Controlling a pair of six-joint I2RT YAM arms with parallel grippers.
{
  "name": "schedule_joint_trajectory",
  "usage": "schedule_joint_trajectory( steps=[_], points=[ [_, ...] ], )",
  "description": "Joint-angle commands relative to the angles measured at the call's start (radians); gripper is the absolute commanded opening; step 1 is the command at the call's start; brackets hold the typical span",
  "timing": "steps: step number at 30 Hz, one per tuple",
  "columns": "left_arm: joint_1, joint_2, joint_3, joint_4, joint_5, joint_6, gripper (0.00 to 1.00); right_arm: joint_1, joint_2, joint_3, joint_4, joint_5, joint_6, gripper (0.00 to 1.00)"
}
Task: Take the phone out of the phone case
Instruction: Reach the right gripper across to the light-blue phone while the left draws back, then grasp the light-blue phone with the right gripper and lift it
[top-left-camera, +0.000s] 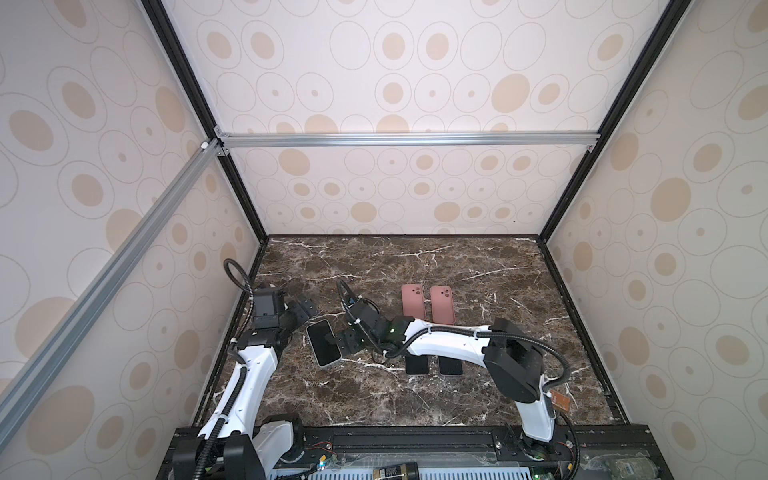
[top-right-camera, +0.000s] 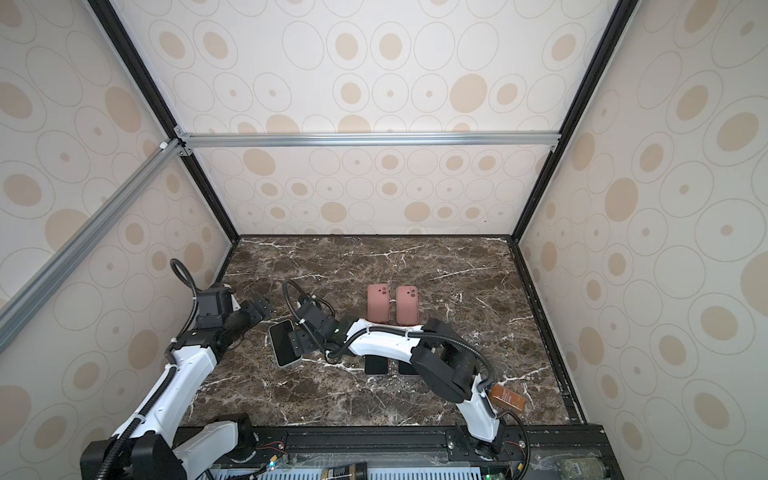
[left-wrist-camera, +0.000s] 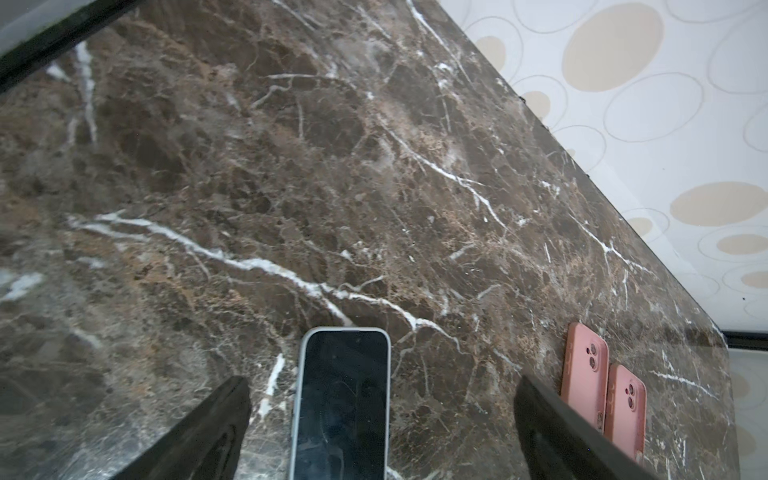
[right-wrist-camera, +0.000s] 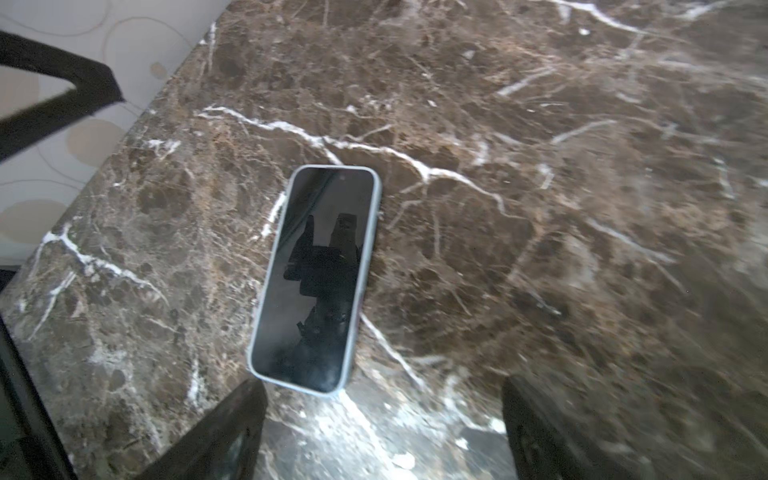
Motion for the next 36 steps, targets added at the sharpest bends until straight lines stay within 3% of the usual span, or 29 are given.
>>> schedule_joint_trajectory(
  steps=[1,7,12,22,36],
  points=[
    [0.081,-0.017,-0.017,0.016,0.140,0.034,0.99,0.033,0.090,0.123,-0.114,-0.005,0.007,0.92],
    [0.222,-0.015,-0.036,0.015,0.240,0.057,0.99,0.055,0.239,0.335,-0.258,0.009,-0.007,0.92],
    [0.275,-0.016,-0.034,0.004,0.266,0.078,0.99,0.063,0.315,0.449,-0.321,0.007,-0.017,0.92],
    [0.292,-0.021,-0.036,-0.006,0.268,0.095,0.99,0.073,0.446,0.654,-0.449,-0.009,-0.025,0.92],
    [0.297,-0.015,-0.038,-0.005,0.266,0.098,0.99,0.085,0.531,0.788,-0.561,0.016,-0.044,0.93]
  ],
)
